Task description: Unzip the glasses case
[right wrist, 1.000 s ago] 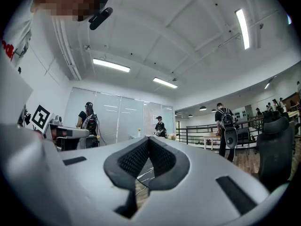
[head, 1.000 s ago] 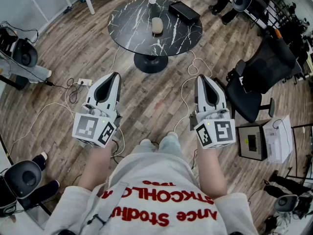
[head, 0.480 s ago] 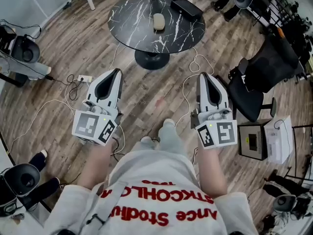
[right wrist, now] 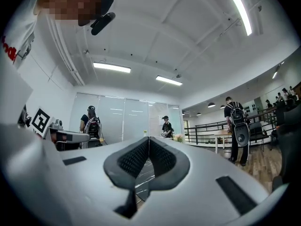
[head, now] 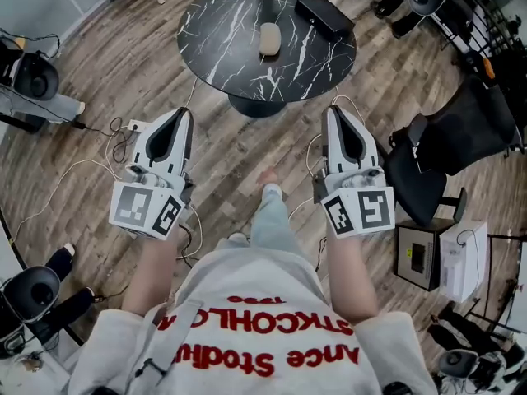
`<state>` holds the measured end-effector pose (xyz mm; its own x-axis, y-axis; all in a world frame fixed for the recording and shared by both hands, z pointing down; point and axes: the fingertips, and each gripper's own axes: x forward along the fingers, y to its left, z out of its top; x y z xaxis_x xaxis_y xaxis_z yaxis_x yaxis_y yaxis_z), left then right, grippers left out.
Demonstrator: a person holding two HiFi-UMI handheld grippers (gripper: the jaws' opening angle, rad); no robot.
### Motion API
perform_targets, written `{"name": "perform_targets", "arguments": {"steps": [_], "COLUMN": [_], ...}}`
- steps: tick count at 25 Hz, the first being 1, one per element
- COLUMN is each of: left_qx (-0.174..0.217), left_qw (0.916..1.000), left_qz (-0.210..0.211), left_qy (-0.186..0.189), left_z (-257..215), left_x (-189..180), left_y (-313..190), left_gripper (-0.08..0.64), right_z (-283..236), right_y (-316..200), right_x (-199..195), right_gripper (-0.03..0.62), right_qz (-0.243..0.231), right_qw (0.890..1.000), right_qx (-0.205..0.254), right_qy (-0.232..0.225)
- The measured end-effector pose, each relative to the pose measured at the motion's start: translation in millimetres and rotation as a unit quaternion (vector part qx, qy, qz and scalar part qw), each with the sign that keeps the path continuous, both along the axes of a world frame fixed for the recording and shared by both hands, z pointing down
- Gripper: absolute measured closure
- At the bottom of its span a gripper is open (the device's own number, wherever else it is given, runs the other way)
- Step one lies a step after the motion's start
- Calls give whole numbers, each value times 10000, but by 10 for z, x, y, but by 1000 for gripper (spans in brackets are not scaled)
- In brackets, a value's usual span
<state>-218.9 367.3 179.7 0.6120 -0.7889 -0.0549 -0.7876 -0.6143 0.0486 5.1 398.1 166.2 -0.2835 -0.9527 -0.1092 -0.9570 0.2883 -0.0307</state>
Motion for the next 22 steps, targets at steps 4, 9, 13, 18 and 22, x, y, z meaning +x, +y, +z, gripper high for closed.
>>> {"name": "perform_targets", "arguments": {"steps": [4, 9, 13, 18, 22], "left_qx": [-89, 33, 64, 24, 29], "left_qw": [9996, 9984, 9973, 9969, 9960], "left_qz": [-175, -465, -641, -717, -836], "left_qy": [189, 308, 345, 326, 325], "left_z": [-41, -128, -203, -159, -150], "left_x": [197, 426, 599, 719, 704], "left_y": [-500, -1099, -1389, -1745, -2120], "left_gripper": [551, 551, 551, 551, 551], "right_z": [-70, -85, -111, -54, -24], "right_y": [-547, -1183, -1623, -2152, -2547], "right_x": [308, 718, 926, 994, 891], "right_gripper": [577, 577, 577, 577, 577], "right_qz": [-178, -344, -587, -742, -935], "right_qw": [9998, 9994, 9982, 9972, 9955], "right_qx": [-18, -26, -74, -119, -136], "right_qy": [39, 85, 79, 33, 57]}}
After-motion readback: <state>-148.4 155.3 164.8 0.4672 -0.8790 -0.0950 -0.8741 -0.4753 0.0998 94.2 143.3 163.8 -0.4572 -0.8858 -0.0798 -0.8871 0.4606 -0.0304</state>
